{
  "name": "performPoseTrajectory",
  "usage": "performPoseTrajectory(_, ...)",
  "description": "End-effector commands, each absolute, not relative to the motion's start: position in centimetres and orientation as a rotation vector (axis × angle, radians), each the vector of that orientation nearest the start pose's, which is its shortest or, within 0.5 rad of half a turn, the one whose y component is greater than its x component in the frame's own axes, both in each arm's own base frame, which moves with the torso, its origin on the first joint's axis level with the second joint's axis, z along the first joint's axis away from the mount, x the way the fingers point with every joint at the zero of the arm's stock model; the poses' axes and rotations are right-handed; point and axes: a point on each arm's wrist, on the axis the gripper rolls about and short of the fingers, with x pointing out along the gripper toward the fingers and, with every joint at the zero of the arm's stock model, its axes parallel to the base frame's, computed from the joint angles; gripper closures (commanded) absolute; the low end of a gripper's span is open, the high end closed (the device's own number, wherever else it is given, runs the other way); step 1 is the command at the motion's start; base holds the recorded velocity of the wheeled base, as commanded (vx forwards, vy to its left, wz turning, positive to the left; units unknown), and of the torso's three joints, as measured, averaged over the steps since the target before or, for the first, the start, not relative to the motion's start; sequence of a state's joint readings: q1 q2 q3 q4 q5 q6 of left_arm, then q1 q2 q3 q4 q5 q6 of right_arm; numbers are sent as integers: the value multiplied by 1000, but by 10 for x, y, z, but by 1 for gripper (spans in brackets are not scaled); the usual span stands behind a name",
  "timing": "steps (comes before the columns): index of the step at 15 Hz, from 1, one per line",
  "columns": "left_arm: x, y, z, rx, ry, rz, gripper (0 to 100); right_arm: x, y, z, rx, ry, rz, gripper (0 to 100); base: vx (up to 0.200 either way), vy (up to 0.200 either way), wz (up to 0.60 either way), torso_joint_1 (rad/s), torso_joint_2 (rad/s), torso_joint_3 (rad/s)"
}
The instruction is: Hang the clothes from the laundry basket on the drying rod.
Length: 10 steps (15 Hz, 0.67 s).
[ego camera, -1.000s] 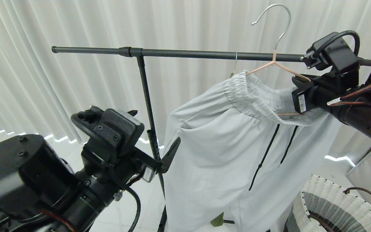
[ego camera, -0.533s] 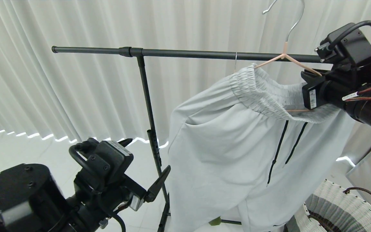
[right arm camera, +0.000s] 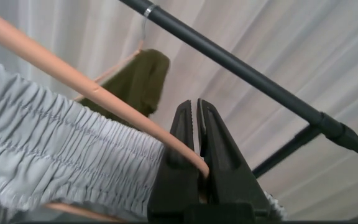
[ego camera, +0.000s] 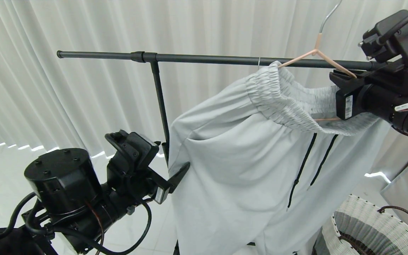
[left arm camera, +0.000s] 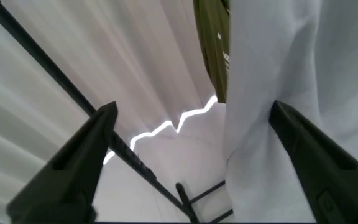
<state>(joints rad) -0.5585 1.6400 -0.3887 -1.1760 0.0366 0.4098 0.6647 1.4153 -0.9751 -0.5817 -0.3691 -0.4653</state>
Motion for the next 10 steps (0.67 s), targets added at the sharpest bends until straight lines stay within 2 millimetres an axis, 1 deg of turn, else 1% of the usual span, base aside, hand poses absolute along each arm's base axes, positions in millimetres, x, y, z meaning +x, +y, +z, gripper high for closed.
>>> performPoseTrajectory(1,215,-132,146,427,-23,-526,100,196,144,305,-391,-192,260,100,0,0,0,0,0,0)
performPoseTrajectory(4,216,-122,147,434,-18,-488,100,204,132,305,-403,-163,196,100,0,0,0,0,0,0)
performPoseTrajectory(7,219,-103,145,441,5,-414,100,209,117,305,-408,-140,108,100,0,0,0,0,0,0)
performPoseTrajectory(8,220,-98,145,443,9,-396,100,210,115,305,-408,-138,99,100,0,0,0,0,0,0)
performPoseTrajectory(10,219,-99,147,443,1,-400,100,210,115,304,-410,-134,98,100,0,0,0,0,0,0)
